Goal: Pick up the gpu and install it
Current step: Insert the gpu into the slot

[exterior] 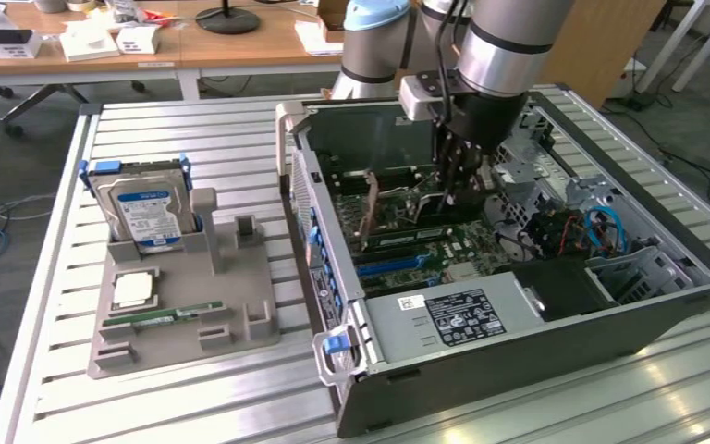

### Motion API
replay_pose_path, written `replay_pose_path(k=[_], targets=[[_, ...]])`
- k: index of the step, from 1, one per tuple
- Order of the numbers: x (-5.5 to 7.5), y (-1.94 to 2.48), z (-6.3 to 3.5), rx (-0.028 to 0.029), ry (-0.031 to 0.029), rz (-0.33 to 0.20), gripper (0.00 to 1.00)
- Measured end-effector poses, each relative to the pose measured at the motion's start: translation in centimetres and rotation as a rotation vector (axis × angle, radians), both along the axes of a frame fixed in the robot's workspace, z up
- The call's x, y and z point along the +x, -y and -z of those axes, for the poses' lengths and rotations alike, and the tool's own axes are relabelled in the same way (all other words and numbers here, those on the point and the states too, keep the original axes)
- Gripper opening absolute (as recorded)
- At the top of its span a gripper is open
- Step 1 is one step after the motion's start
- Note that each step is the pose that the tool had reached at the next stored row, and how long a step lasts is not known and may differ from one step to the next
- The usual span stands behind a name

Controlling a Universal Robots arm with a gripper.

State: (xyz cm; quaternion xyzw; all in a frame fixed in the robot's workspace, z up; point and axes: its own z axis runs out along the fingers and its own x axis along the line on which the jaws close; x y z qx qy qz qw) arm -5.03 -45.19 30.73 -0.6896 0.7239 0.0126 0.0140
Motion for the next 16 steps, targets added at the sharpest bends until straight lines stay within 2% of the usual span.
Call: replay_pose_path(k=[16], targets=[[-0.5,0.00,1.79,-0.0002,0.0039,0.000,0.26]])
